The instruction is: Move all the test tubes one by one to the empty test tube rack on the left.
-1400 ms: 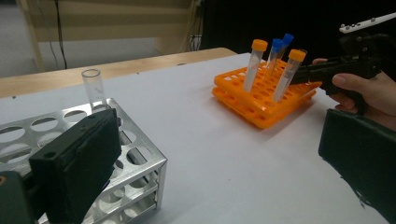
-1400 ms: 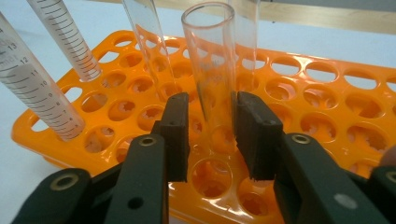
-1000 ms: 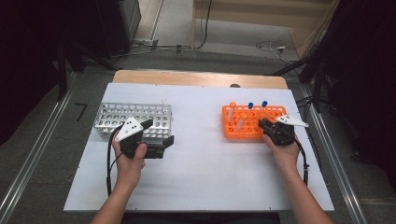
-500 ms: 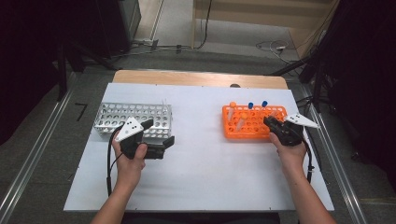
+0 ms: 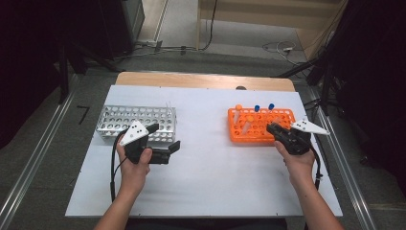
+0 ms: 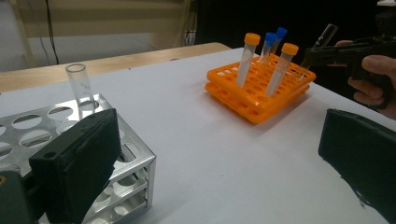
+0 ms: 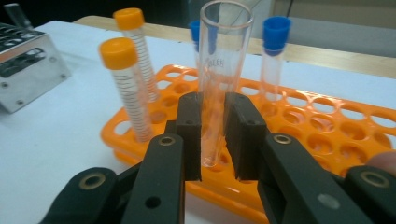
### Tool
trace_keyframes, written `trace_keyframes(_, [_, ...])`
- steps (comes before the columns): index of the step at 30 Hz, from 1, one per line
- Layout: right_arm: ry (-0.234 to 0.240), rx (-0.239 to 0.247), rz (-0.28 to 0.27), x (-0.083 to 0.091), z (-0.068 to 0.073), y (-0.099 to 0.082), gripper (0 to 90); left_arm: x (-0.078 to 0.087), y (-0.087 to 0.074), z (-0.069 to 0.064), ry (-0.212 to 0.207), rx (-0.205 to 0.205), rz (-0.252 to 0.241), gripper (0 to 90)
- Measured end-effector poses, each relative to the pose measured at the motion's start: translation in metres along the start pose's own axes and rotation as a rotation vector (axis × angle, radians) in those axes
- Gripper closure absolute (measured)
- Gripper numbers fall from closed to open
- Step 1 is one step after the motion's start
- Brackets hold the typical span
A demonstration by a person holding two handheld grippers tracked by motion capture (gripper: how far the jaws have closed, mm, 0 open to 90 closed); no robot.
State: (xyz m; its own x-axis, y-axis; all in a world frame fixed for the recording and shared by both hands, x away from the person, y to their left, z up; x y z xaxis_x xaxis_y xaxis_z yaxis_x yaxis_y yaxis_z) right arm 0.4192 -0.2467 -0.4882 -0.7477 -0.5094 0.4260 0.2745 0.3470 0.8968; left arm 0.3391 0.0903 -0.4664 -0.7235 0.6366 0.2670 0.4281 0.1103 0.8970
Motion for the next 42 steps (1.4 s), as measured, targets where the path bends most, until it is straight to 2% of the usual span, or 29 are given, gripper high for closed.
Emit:
trace_keyframes(14, [0.095,0.048,-0.027,0.005,0.038,0.015,74.1,-0.003,-0.001,-0.008,-0.020,-0.005,0.009,0.0])
trace_keyframes(22, [0.180,0.083,-0.040,0.003,0.066,0.022,74.1,-0.004,0.000,-0.015,-0.032,-0.014,0.013,0.0])
trace_keyframes(32, [0.270,0.092,-0.028,-0.003,0.099,0.023,74.1,-0.010,-0.003,-0.026,-0.059,-0.022,0.032,0.5])
trace_keyframes(42, [0.343,0.147,-0.007,-0.011,0.136,0.021,74.1,-0.017,-0.006,-0.042,-0.079,-0.040,0.048,0.9])
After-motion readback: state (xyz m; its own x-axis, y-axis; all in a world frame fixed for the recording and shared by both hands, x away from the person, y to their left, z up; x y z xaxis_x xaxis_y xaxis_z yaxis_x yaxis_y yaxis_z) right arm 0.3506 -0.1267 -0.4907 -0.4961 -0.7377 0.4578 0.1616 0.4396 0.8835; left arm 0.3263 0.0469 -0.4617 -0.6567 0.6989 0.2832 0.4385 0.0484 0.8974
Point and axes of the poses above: each handheld gripper's, and its own axes: x roughly backward along the jaws, y roughly out of its top, z roughly to its left, the point moved 10 cm from there along -x, roughly forward along the jaws, and after that the axes turned 11 degrees about x, right-handed, at the moved point
